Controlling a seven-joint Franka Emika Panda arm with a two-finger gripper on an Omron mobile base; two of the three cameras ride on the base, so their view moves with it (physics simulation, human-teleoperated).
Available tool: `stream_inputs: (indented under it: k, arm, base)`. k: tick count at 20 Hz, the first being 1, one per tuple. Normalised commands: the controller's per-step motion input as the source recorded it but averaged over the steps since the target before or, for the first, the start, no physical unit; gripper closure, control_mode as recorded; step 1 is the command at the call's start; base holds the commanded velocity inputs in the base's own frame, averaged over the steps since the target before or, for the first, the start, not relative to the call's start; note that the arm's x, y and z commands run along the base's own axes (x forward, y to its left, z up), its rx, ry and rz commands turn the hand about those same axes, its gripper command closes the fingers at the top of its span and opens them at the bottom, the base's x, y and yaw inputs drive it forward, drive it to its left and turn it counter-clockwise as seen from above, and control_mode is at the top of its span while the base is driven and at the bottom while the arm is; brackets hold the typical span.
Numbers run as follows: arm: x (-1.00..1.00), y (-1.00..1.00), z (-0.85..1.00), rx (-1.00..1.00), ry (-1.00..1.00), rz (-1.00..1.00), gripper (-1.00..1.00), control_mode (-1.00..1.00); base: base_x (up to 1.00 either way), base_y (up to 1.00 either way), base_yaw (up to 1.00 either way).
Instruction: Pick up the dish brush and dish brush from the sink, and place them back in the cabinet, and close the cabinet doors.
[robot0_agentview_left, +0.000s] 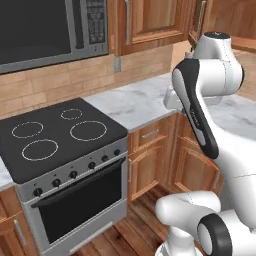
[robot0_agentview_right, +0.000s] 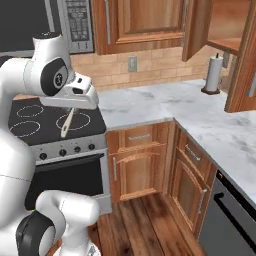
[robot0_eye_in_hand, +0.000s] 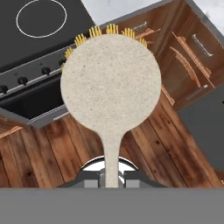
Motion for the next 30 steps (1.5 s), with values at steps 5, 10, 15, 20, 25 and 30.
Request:
stream_inputs:
  k: [5, 10, 15, 20, 25, 30]
  arm:
    - [0.0, 0.0, 0.0, 0.0, 0.0, 0.0, 1.0, 1.0]
    - [0.0, 0.0, 0.0, 0.0, 0.0, 0.0, 1.0, 1.0]
    - [0.0, 0.0, 0.0, 0.0, 0.0, 0.0, 1.0, 1.0]
    - [0.0, 0.0, 0.0, 0.0, 0.0, 0.0, 1.0, 1.0]
    - [0.0, 0.0, 0.0, 0.0, 0.0, 0.0, 1.0, 1.0]
    - [0.0, 0.0, 0.0, 0.0, 0.0, 0.0, 1.0, 1.0]
  base:
    - [0.31, 0.37, -0.46]
    - [0.31, 0.32, -0.46]
    - [0.35, 0.36, -0.44]
    - [0.42, 0.39, -0.41]
    - [0.44, 0.34, -0.41]
    - [0.38, 0.03, -0.35]
